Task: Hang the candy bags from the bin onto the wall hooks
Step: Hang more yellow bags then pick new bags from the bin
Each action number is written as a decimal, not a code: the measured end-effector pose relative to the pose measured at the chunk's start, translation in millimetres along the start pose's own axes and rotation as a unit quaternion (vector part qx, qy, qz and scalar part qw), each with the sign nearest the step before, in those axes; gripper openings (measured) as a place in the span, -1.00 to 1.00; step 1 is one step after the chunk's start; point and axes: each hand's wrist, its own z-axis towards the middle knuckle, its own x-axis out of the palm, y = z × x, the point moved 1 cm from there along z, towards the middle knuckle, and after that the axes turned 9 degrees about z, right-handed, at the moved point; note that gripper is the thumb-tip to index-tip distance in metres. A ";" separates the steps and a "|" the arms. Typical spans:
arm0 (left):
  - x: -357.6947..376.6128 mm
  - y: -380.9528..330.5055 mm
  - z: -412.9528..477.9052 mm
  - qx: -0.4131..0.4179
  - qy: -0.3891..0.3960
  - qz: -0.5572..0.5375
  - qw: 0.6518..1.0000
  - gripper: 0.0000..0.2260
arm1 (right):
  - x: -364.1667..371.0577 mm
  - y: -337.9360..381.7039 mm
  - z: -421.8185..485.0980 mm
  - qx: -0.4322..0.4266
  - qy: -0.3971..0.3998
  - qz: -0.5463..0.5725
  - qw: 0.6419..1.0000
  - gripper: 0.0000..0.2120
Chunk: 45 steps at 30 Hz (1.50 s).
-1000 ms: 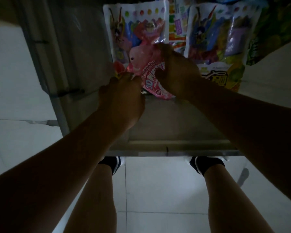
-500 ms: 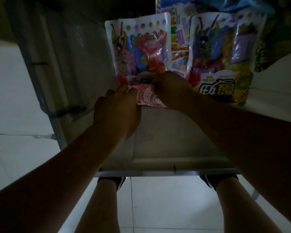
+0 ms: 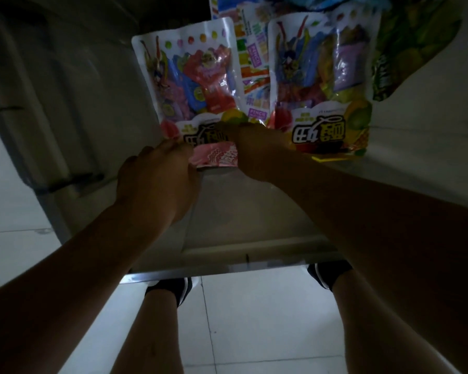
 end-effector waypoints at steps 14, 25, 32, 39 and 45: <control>-20.0 -18.2 -3.2 0.016 -0.130 -0.077 0.988 -0.69 | -16.6 -28.8 1.1 0.000 -0.072 0.156 0.985 -0.70; -21.8 -16.6 28.7 0.208 -0.120 0.102 0.965 -0.78 | -85.6 -62.5 -38.6 0.080 -0.339 0.479 0.806 -0.70; 9.4 -58.8 66.5 0.380 -0.085 0.224 0.894 -0.69 | -86.4 -81.2 -20.9 0.033 -0.352 0.469 0.810 -0.61; 56.3 -83.3 101.8 0.443 -0.156 0.323 0.821 -0.67 | -80.8 -86.2 -18.6 0.026 -0.373 0.498 0.782 -0.63; 72.8 -71.9 107.3 0.438 -0.158 0.398 0.790 -0.53 | -87.1 -93.7 -21.5 0.023 -0.407 0.545 0.733 -0.80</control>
